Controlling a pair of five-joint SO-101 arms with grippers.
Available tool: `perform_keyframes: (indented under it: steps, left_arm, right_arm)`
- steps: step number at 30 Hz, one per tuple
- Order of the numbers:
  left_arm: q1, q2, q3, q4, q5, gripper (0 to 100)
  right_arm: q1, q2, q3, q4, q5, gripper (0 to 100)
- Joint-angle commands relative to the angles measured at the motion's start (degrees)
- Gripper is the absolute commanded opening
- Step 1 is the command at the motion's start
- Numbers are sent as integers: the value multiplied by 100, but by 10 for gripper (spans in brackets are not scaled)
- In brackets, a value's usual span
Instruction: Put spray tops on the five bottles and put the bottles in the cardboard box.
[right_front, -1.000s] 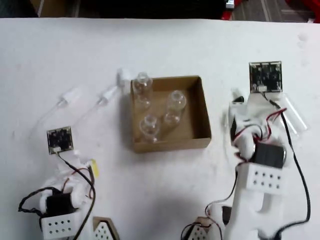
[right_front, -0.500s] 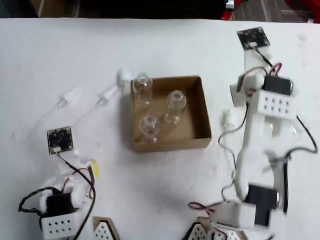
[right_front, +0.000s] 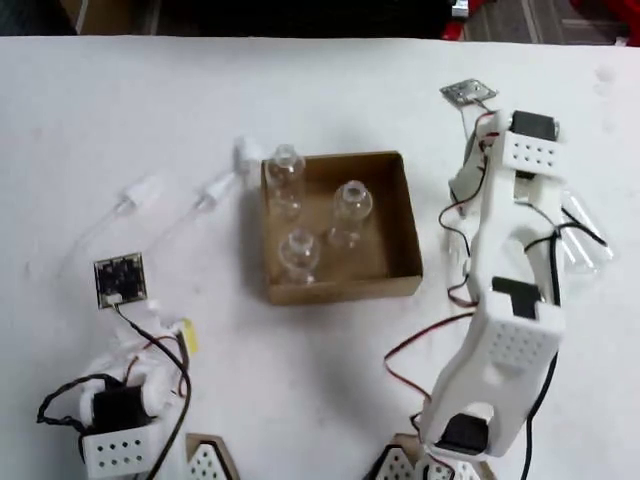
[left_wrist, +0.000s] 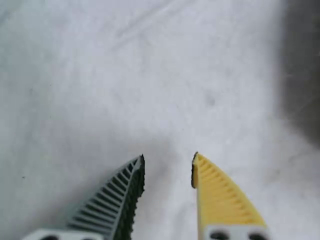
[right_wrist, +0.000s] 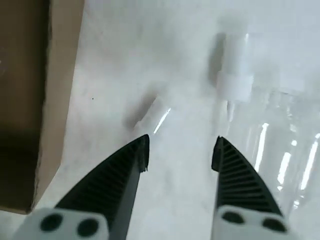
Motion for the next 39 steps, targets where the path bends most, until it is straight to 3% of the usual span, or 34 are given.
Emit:
perform_keyframes:
  steps: [1,7,18,26,35,39]
  left_arm:
    - [-48,-31,0,35,88,146]
    - [-48,-31,0,35,88,146]
    - [-22,-31,0,35,88,146]
    - [-22,-31,0,35,88,146]
    - [-22,-31,0,35,88,146]
    - [-22,-31,0,35,88,146]
  right_arm:
    - [-198,303,-316,66,70,180]
    - [-259,453,-290,75,-387,180]
    - [-277,505,-132,259,-404,180]
    - [-251,646,18,-189,-1002,180]
    - [-233,1138,9,-382,-1046,178]
    - [-145,1086,-18,-418,-1046,89]
